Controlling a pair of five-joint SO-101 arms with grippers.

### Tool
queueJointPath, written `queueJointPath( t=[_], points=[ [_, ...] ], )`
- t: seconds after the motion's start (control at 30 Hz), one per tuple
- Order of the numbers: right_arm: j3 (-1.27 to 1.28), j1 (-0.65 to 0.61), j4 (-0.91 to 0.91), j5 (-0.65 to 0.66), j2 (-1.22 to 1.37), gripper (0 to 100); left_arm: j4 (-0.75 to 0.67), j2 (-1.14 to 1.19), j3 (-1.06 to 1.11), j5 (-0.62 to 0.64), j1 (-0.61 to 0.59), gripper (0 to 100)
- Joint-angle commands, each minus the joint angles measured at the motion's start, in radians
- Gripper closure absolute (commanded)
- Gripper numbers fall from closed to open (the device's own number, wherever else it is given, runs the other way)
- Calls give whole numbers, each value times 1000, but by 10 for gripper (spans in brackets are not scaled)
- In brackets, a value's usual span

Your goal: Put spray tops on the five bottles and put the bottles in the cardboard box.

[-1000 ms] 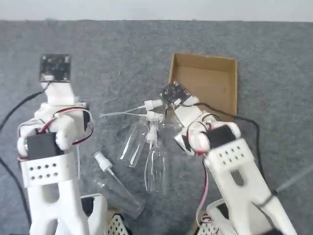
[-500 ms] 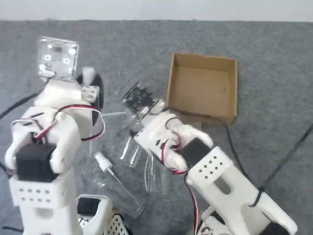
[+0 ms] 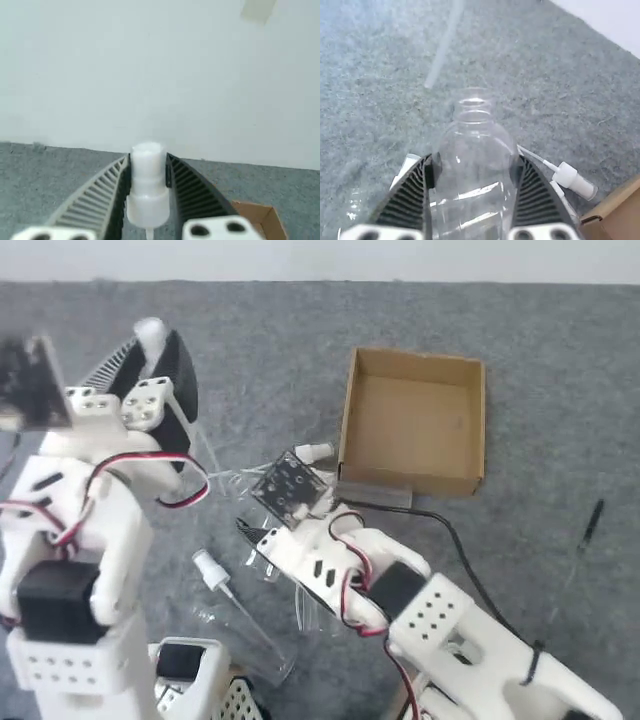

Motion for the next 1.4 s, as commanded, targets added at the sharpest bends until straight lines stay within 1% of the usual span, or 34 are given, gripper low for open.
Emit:
queueJointPath(
  t=[0.0, 0.2, 0.3, 0.43, 0.6, 0.63, 0.77, 0.87, 1.1, 1.27, 1.37],
  points=[
    [-2, -12, -30, -15, -76, 994, -104, -49, 50, 15, 3, 988],
    [3, -12, -30, -15, -77, 994, -173, -55, 119, 15, 3, 988],
    [3, -12, -30, -15, -77, 994, -180, -57, 145, 15, 9, 988],
    [3, -12, -30, -17, -77, 994, -132, -64, 179, 32, 20, 988],
    [3, -7, -35, -20, -84, 994, -21, -64, 228, 44, 100, 988],
    [5, -7, -33, -32, -87, 994, -3, -64, 240, 44, 110, 988],
    [5, 15, -41, -155, -87, 994, 75, -64, 262, 41, 147, 988],
    [5, 41, -41, -186, -87, 994, 124, -64, 266, -20, 155, 988],
    [28, 42, -30, -183, -87, 993, 130, -64, 335, -41, 155, 982],
    [68, 44, -42, -183, -88, 993, 138, -64, 348, -41, 155, 898],
    [72, 44, -97, -189, -88, 993, 138, -64, 344, -41, 155, 894]
  ],
)
